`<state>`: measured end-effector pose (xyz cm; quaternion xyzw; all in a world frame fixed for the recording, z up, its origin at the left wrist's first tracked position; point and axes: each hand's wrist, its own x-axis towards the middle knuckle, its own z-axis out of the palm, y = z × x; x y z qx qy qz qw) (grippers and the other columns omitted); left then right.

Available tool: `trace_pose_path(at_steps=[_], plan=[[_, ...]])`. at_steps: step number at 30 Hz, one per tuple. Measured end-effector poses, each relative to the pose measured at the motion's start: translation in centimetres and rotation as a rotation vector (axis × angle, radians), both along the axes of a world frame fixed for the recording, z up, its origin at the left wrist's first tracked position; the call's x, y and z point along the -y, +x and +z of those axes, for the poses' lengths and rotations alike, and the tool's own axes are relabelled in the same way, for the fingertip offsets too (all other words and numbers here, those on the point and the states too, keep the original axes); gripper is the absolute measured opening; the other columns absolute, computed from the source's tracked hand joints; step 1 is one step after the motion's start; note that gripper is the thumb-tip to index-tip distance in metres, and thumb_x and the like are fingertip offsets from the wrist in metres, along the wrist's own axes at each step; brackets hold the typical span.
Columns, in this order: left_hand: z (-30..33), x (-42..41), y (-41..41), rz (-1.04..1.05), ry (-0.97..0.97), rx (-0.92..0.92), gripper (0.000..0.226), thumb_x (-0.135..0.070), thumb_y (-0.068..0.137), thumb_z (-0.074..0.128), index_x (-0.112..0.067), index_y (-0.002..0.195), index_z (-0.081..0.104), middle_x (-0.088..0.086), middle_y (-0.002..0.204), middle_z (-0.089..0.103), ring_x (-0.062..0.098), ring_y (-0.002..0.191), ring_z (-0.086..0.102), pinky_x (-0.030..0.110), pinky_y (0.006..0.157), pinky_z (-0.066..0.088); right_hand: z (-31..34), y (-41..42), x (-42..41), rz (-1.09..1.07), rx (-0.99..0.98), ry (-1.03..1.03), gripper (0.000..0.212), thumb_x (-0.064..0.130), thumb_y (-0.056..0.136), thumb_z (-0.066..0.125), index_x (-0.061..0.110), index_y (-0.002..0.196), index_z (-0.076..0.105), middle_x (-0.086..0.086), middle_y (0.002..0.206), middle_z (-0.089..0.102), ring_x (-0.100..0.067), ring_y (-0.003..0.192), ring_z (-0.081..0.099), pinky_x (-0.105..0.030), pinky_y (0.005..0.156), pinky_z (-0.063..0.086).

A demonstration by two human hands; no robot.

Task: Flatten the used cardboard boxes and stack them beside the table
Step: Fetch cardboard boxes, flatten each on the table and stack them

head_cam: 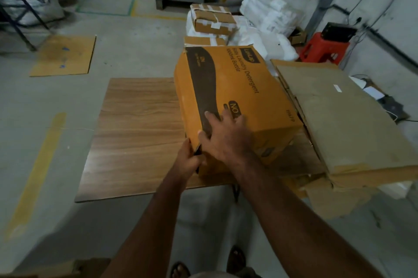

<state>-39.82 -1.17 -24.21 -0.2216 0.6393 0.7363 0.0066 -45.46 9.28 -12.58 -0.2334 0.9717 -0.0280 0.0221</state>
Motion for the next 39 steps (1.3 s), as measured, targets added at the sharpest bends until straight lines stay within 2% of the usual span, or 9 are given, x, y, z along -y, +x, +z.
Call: trace_pose_path(at_steps=[4,7,10,14,18,22,29,33,39], plan=[[-0.2,-0.3,0.3,0.092,0.003,0.011,0.082,-0.029,0.062,0.092,-0.034,0.129,0.046,-0.007,0.123,0.065,0.022,0.116,0.065,0.053,0.091,0.058,1.2,-5.5,-8.7,-0.485,-0.031,-0.589,0.075,0.057,0.091,0.065,0.021,0.152,0.038,-0.012,0.151,0.041,-0.033,0.131,0.046,-0.044,0.094,0.047],[0.0,-0.4,0.0,0.125,-0.054,0.025,0.106,-0.053,0.049,0.094,-0.030,0.139,0.042,-0.014,0.120,0.061,0.022,0.118,0.062,0.054,0.095,0.057,-0.6,-7.6,-15.4,-0.761,0.344,-1.007,0.079,0.055,0.092,0.067,0.018,0.154,0.034,-0.013,0.153,0.042,-0.027,0.125,0.050,-0.039,0.089,0.048],[0.1,-1.1,-0.9,0.132,-0.050,0.051,0.102,-0.054,0.052,0.096,-0.029,0.135,0.044,-0.011,0.120,0.061,0.020,0.111,0.064,0.048,0.086,0.061,-3.5,-7.8,-17.6,-0.763,0.765,-1.241,0.081,0.067,0.090,0.060,0.035,0.157,0.029,-0.005,0.154,0.044,-0.031,0.131,0.050,-0.056,0.102,0.045],[0.7,-2.3,-2.0,0.136,0.085,0.054,0.109,-0.060,0.036,0.097,-0.030,0.129,0.050,-0.005,0.121,0.064,0.016,0.104,0.064,0.029,0.066,0.057,-5.7,-8.0,-17.7,-0.647,0.809,-1.381,0.072,0.076,0.080,0.066,0.043,0.141,0.046,0.001,0.143,0.057,-0.024,0.116,0.063,-0.057,0.095,0.053],[1.8,-2.9,-3.0,0.158,0.168,0.026,0.077,-0.040,0.063,0.094,-0.035,0.126,0.051,-0.006,0.123,0.063,0.016,0.109,0.062,0.033,0.075,0.055,-5.7,-9.0,-18.3,-0.553,0.788,-1.359,0.083,0.089,0.048,0.077,0.057,0.120,0.054,0.004,0.136,0.064,-0.023,0.119,0.064,-0.058,0.102,0.051],[1.2,-3.5,-3.6,0.211,0.282,-0.009,0.084,-0.054,0.068,0.087,-0.032,0.138,0.047,0.000,0.135,0.061,0.029,0.122,0.060,0.048,0.082,0.059,0.6,-9.6,-16.4,-0.318,0.434,-1.073,0.077,0.063,0.068,0.085,0.043,0.129,0.044,0.004,0.135,0.052,-0.011,0.109,0.057,-0.037,0.084,0.051],[-5.0,-14.5,-3.9,0.494,0.787,-0.007,0.112,-0.087,0.061,0.068,-0.030,0.153,0.041,0.007,0.144,0.059,0.032,0.128,0.060,0.053,0.097,0.055,2.8,-7.3,-8.5,0.178,-0.150,-0.184,0.089,0.069,0.087,0.059,0.027,0.154,0.020,-0.010,0.169,0.016,-0.037,0.154,0.017,-0.065,0.121,0.011],[-5.4,-16.2,-4.5,0.503,0.705,-0.086,0.106,-0.081,0.069,0.070,-0.025,0.154,0.042,0.006,0.149,0.056,0.026,0.136,0.054,0.055,0.119,0.033,-0.6,-5.7,-7.5,0.257,-0.240,-0.119,0.096,0.069,0.080,0.062,0.023,0.158,0.028,-0.011,0.166,0.027,-0.040,0.152,0.025,-0.068,0.119,0.014],[-6.7,-15.9,-5.4,0.500,0.635,-0.002,0.059,-0.055,0.104,0.037,-0.022,0.152,0.044,0.007,0.145,0.059,0.024,0.131,0.059,0.054,0.116,0.038,-2.8,-6.3,-8.9,0.258,-0.244,-0.079,0.101,0.065,0.079,0.065,0.023,0.161,0.024,-0.011,0.168,0.023,-0.039,0.153,0.021,-0.067,0.119,0.015]])
